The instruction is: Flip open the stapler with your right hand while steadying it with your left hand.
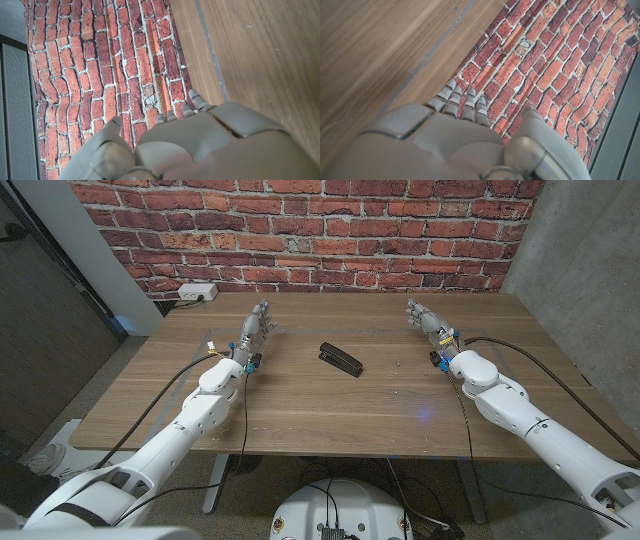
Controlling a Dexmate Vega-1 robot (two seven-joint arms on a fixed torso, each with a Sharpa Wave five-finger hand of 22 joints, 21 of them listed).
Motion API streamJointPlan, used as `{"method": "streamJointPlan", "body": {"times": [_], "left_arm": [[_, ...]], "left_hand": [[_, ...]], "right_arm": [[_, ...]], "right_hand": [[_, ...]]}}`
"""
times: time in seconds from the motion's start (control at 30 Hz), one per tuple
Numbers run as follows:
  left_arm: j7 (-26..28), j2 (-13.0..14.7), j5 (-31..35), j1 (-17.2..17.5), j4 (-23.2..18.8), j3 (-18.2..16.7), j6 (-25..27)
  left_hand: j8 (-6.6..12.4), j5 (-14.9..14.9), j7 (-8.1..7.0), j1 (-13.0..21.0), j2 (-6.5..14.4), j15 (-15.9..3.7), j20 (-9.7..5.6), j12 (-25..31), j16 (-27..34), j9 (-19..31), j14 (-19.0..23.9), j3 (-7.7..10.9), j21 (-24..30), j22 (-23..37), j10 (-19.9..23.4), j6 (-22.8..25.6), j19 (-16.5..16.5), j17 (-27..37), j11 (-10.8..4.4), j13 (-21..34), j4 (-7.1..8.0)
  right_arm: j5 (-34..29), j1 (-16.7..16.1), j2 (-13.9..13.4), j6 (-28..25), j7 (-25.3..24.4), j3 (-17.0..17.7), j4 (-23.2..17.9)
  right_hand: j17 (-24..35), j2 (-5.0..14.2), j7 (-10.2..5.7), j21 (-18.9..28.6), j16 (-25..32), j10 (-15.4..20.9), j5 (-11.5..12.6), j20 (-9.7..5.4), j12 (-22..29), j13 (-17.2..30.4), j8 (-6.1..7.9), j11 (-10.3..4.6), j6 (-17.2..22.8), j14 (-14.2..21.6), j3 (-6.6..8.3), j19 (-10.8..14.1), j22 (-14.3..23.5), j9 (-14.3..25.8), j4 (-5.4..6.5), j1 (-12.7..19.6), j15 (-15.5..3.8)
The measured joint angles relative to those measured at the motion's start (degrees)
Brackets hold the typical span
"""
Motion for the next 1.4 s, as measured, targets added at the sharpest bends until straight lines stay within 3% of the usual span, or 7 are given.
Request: {"method": "streamJointPlan", "body": {"times": [0.57,1.0,1.4], "left_arm": [[-0.4,-0.3,0.1,-0.8,1.0,0.1,0.0],[-1.1,-0.5,0.1,-1.4,2.0,0.2,-0.1],[-1.2,-0.5,0.0,-1.7,2.4,0.2,-0.3]], "left_hand": [[0.00,-0.3,0.54,0.2,0.2,0.00,0.00,0.0,0.0,0.3,0.0,0.00,-0.4,0.0,0.0,-0.1,0.0,0.2,0.01,0.0,0.00],[0.00,-0.3,1.46,0.2,0.2,0.00,0.00,0.0,0.0,0.3,0.0,0.00,-0.4,0.0,-0.2,0.2,0.0,0.3,0.22,0.0,0.00],[0.00,-0.3,2.18,0.2,0.2,0.00,0.00,0.0,0.0,0.3,0.0,0.00,-0.9,0.0,0.1,0.1,0.0,0.3,0.54,0.0,0.00]], "right_arm": [[-11.7,2.1,-3.6,-6.9,-2.7,-3.4,-6.6],[-20.2,3.9,-5.4,-12.3,-3.3,-6.1,-12.0],[-28.9,5.5,-6.6,-19.7,-2.4,-8.6,-17.5]], "right_hand": [[0.0,0.32,0.90,-0.2,0.0,0.4,-0.1,-0.52,0.0,0.0,0.00,-0.19,0.9,0.2,0.48,0.5,0.0,0.0,-1.11,1.2,-0.16],[0.0,0.53,0.92,-0.2,0.0,0.4,-0.1,-1.76,0.0,0.0,0.00,-0.19,0.9,0.6,0.63,1.3,0.0,0.0,-2.25,2.0,-0.63],[0.0,1.20,2.17,-0.4,0.0,1.4,-0.4,-2.31,0.0,0.0,0.00,-0.55,1.7,1.6,1.20,1.9,0.0,0.0,-2.77,3.2,-1.60]]}}
